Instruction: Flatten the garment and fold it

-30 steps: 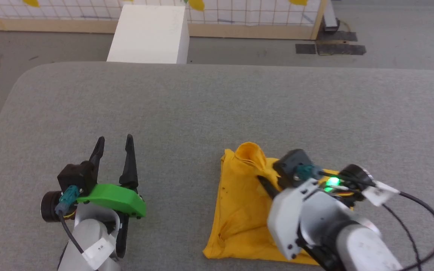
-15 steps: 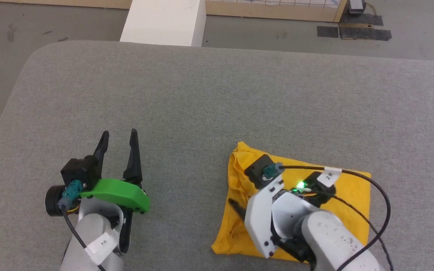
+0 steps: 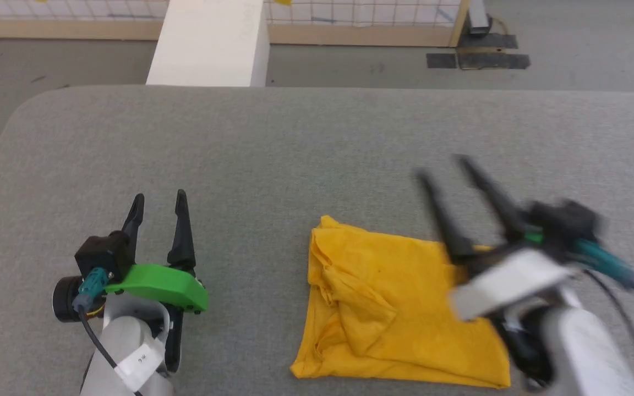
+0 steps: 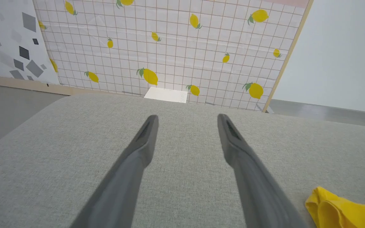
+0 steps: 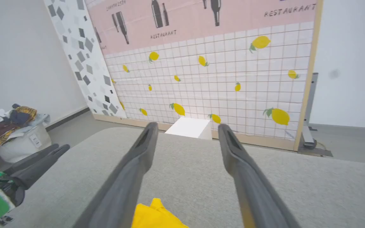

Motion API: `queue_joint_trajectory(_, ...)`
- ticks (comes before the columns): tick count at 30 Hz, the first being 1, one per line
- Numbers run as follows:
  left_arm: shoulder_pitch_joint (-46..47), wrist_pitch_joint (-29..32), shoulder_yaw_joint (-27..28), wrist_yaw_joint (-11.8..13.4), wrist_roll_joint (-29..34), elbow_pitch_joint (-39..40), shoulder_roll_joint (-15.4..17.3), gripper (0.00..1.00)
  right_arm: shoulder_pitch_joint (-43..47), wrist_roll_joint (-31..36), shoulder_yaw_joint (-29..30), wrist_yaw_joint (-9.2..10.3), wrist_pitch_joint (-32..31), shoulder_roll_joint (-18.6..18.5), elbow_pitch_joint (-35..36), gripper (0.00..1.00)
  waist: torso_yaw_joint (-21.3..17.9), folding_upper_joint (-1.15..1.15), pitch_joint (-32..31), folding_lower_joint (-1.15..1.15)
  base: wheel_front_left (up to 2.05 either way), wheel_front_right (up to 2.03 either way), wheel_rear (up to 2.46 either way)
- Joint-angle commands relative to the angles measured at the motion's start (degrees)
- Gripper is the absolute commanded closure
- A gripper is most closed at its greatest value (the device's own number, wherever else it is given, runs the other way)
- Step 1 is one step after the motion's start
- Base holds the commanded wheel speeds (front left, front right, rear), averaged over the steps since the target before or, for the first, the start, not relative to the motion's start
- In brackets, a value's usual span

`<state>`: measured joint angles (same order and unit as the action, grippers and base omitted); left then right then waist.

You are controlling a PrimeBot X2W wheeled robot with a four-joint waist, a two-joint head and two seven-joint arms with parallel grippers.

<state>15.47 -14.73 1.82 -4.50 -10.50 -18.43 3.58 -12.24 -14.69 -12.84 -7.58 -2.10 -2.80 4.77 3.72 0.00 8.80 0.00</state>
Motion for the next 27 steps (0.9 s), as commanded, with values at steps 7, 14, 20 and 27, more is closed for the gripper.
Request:
queue_joint_trajectory(7,-2.5,-0.3,0.7,-0.4,1.0,1.1,0.0,0.00,11.7,-5.9,15.5,0.09,3.7,-0.1,-3.0,0.00,-2.9,0.00,-1.8,0.00,0.00,0.00,0.00)
queue_joint_trajectory(14,-3.1,-0.3,0.3,-0.7,1.2,0.8,-0.1,0.00,13.3,-17.3,15.2,0.09,-1.3,-0.1,-15.0,0.00,-2.7,0.00,-2.4,0.00,0.00,0.00,0.00)
queue_joint_trajectory(20,-3.2,-0.3,-0.1,-0.9,1.2,0.2,-0.2,0.00,10.7,-19.5,13.0,0.09,-7.1,-0.1,-24.4,0.00,-1.8,0.00,-2.6,0.00,0.00,0.00,0.00)
queue_joint_trajectory(27,-3.4,-0.3,-0.4,-1.1,0.9,-0.3,-0.4,0.00,7.5,-15.7,10.5,0.09,-14.3,-0.1,-29.1,0.00,-0.8,0.00,-2.7,0.00,0.00,0.00,0.00)
